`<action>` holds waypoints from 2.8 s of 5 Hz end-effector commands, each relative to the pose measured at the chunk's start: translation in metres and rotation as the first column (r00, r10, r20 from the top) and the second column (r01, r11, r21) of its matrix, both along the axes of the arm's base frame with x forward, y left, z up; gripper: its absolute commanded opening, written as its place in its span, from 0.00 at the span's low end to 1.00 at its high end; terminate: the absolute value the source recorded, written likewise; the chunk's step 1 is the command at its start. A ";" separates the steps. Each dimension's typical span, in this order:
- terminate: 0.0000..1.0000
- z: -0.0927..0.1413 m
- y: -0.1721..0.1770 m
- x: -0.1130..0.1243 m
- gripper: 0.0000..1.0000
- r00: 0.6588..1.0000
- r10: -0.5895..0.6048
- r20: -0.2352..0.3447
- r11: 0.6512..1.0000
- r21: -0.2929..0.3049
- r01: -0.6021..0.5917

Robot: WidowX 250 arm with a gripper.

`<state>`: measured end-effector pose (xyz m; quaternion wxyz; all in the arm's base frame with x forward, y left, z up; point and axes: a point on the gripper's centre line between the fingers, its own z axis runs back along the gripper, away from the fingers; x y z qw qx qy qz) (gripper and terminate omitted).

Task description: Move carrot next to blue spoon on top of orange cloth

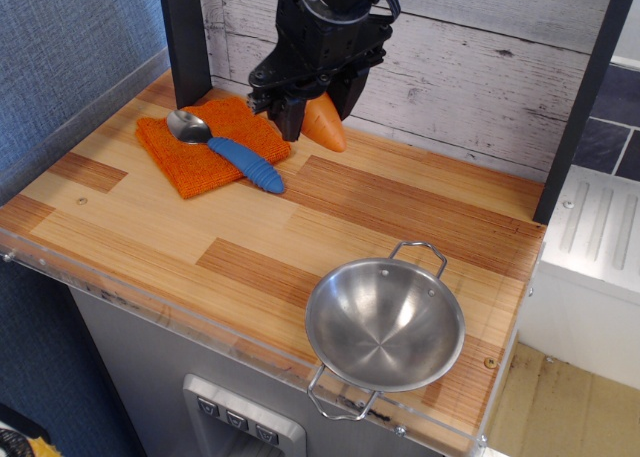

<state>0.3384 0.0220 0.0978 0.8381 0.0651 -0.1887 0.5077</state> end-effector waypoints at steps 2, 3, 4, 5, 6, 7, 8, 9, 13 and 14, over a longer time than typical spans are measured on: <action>0.00 -0.040 0.010 0.051 0.00 0.999 0.013 -0.034 1.000 -0.005 -0.013; 0.00 -0.054 0.015 0.064 0.00 0.999 0.012 -0.050 1.000 -0.007 -0.013; 0.00 -0.061 0.016 0.068 0.00 0.998 -0.001 -0.057 1.000 -0.013 0.000; 0.00 -0.063 0.015 0.063 1.00 0.996 0.005 -0.093 1.000 -0.026 -0.007; 0.00 -0.062 0.015 0.059 1.00 0.995 0.007 -0.098 1.000 -0.023 -0.009; 0.00 -0.055 0.017 0.057 1.00 0.996 0.008 -0.084 1.000 -0.009 -0.009; 0.00 -0.050 0.018 0.058 1.00 0.999 -0.030 -0.028 0.999 -0.018 0.030; 0.00 -0.044 0.020 0.057 1.00 0.997 -0.068 0.030 0.998 -0.001 0.068; 0.00 0.040 0.016 0.022 1.00 0.976 -0.104 0.193 0.995 0.011 0.104; 0.00 0.040 0.016 0.022 1.00 0.976 -0.104 0.193 0.995 0.011 0.104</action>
